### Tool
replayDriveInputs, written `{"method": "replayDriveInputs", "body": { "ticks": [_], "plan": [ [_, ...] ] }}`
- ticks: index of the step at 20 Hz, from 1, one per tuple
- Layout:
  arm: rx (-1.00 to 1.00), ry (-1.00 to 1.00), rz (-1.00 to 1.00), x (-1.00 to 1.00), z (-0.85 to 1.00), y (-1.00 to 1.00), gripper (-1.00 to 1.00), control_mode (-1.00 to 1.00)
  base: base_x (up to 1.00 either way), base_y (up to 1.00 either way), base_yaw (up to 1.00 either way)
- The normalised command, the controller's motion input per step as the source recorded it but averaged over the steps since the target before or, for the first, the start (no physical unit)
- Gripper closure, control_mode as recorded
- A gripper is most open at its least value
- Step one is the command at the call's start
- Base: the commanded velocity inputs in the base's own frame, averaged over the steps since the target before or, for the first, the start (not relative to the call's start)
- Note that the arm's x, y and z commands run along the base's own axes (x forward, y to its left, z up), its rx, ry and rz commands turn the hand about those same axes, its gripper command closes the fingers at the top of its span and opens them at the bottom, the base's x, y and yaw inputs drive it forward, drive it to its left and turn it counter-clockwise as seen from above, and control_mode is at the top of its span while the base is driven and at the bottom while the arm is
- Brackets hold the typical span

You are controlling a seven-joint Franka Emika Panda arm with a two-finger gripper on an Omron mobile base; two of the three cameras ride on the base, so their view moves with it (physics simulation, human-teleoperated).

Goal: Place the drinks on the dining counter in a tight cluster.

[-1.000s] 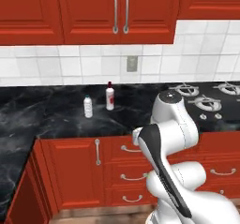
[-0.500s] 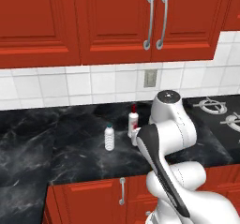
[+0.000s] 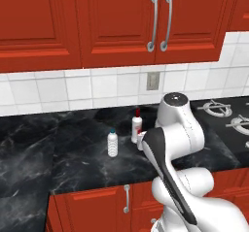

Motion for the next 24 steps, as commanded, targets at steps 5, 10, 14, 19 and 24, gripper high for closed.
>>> {"method": "replayDriveInputs", "body": {
  "ticks": [5,10,14,19,24],
  "plan": [
    [0.00,0.00,0.00,0.00,0.00,0.00,-1.00,1.00,0.00,0.00,0.00],
    [0.00,0.00,0.00,0.05,0.00,0.00,-1.00,-1.00,0.00,0.00,0.00],
    [0.02,0.00,0.13,0.68,-0.05,-0.15,-1.00,-1.00,0.00,0.00,0.00],
    [0.07,0.00,0.18,0.81,0.00,-0.34,-1.00,-1.00,0.00,0.00,0.00],
    [0.02,0.01,0.19,0.72,-0.02,-0.37,-1.00,-1.00,0.00,0.00,0.00]
  ]
}}
